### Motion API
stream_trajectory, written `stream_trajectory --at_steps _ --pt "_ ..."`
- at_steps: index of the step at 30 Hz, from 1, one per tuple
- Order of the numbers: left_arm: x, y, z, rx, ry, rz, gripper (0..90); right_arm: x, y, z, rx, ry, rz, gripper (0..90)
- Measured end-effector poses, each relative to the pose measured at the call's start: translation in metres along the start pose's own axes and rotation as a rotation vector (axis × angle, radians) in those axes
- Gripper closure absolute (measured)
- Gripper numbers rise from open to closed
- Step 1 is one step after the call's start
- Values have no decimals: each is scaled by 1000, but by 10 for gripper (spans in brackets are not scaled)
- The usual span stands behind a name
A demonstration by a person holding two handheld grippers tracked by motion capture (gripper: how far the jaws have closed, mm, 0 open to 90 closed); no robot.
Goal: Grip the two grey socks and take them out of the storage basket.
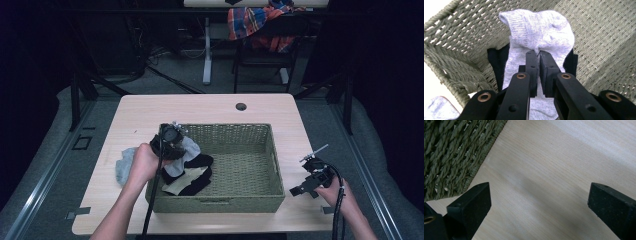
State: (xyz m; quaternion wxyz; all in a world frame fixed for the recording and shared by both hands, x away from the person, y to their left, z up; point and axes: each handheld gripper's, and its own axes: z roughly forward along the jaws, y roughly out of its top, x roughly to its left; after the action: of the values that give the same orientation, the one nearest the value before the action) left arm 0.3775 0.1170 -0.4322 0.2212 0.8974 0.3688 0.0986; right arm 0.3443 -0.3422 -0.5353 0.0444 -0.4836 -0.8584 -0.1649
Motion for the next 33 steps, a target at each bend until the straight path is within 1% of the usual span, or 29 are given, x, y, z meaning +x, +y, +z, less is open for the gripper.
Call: stream_trajectory --at_steps 1,3,7,8,9,10,12,13,17,18,19,20,21,22,23,24,26,29,30,31,32,33 --pt "0 0 0 0 0 0 861 0 0 0 0 0 0 45" --pt "2 0 -4 -14 3 -9 861 0 0 0 7 -18 -6 45" --pt "7 0 -11 -38 5 -17 861 -1 0 0 10 -14 -8 45" --pt "8 0 -13 -56 9 -24 861 -1 -1 1 -3 -11 3 45" --pt "8 0 -14 -60 5 -26 862 -1 -1 1 -5 -1 7 45" --pt "9 0 -17 -66 10 -25 862 -1 0 0 16 -14 -8 45" --pt "10 0 -21 -78 12 -31 862 -1 0 0 13 -13 -6 45" --pt "11 0 -23 -83 14 -33 862 0 0 1 -1 -13 5 45" --pt "15 0 -32 -110 19 -47 862 -1 0 0 6 -17 -1 45" --pt "16 0 -35 -115 20 -50 863 0 -1 1 -5 -3 7 45" --pt "17 -1 -37 -121 23 -53 863 0 -1 1 -5 -3 7 45" --pt "19 -2 -43 -134 23 -59 862 -1 0 1 1 -13 3 45" --pt "19 -2 -43 -134 23 -59 863 -1 0 1 1 -13 3 45" --pt "20 -3 -45 -142 23 -64 862 -1 0 0 15 -14 -8 45" --pt "21 -4 -47 -148 24 -68 862 -1 0 0 15 -14 -8 45" --pt "23 -4 -50 -153 27 -72 863 -1 0 1 1 -12 4 45" --pt "25 -6 -55 -167 30 -78 862 0 0 1 0 -14 4 45" --pt "29 -9 -62 -178 42 -87 863 -1 0 1 2 -12 2 45" --pt "30 -9 -63 -183 45 -92 862 -1 0 1 15 -13 -6 45" --pt "32 -11 -65 -186 49 -96 862 0 0 1 5 -3 4 45" --pt "36 -14 -69 -188 63 -104 862 -1 0 1 4 -5 4 45" --pt "36 -14 -69 -188 63 -104 862 -1 0 1 4 -5 4 45"
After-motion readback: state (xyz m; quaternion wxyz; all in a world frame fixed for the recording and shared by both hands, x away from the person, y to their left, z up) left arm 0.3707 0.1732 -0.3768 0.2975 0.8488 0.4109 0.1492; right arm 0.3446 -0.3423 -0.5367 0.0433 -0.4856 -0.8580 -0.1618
